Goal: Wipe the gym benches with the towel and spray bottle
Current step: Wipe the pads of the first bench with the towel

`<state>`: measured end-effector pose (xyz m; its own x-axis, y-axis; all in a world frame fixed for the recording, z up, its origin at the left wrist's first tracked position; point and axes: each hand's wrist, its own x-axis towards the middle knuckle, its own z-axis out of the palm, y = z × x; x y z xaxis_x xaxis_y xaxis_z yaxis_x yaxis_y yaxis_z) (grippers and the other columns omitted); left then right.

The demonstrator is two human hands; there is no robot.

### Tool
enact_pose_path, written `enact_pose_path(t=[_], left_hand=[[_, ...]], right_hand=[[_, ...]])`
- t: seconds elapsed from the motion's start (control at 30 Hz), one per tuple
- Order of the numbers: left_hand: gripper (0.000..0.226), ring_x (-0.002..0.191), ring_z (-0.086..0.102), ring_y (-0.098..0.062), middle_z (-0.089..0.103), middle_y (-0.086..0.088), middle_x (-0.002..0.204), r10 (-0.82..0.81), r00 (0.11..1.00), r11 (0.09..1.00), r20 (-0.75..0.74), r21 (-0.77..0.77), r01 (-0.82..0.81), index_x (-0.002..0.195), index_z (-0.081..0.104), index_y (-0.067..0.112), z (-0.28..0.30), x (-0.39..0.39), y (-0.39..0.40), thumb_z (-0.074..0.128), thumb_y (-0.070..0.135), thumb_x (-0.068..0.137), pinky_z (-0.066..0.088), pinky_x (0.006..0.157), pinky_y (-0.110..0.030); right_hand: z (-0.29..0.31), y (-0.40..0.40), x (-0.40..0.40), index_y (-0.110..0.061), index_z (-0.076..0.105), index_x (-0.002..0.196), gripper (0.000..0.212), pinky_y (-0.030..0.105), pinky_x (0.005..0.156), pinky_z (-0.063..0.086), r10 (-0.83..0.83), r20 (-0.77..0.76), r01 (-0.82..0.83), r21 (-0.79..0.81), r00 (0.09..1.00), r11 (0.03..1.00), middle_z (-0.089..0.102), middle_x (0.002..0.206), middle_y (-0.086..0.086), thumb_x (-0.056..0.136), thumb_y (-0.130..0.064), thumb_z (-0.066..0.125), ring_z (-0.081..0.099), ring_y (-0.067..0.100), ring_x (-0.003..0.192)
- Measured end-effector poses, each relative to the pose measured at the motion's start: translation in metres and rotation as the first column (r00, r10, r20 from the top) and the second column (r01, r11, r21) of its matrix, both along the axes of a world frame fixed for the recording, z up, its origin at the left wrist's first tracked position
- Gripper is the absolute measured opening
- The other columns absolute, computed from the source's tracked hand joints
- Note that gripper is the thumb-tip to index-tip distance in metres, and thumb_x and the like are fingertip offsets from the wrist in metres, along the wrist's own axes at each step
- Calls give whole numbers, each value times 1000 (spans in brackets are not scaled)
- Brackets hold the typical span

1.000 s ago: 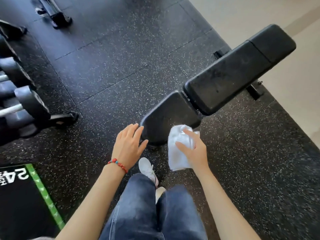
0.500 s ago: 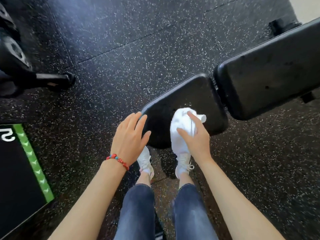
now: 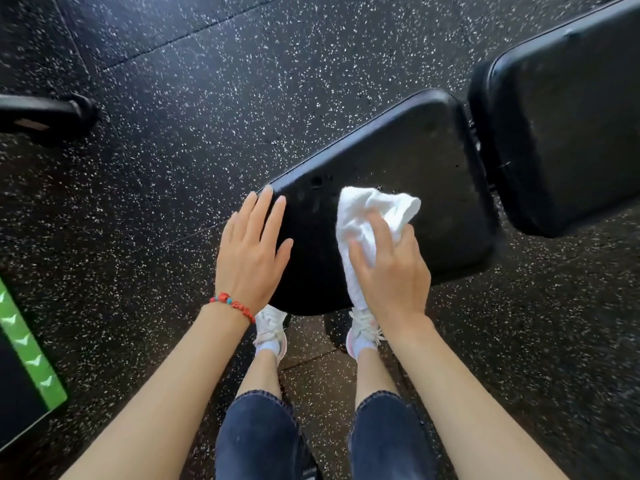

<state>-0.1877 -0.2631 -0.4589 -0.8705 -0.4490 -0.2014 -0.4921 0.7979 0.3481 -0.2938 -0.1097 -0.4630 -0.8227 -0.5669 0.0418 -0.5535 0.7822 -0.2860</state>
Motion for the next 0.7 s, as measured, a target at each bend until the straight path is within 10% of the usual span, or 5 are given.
enact_pose_path(t=[0.4, 0.7], left_hand=[[52, 135, 25, -35, 35, -21, 145, -79, 987, 997, -139, -14, 78, 137, 38, 1, -31, 10, -12, 41, 27, 93, 27, 108, -54], [55, 136, 26, -34, 33, -20, 147, -133, 984, 991, -122, -27, 130, 139, 36, 1, -31, 14, -17, 38, 32, 93, 27, 108, -52]], right_hand=[[-22, -55, -62, -12, 69, 106, 28, 29, 42, 44, -347, -267, 339, -76, 899, 938, 59, 70, 15, 86, -31, 62, 56, 27, 54], [-23, -64, 10, -13, 71, 104, 31, 27, 40, 42, 13, -348, -17, -8, 937, 1000, 56, 59, 8, 87, -34, 56, 50, 19, 45]])
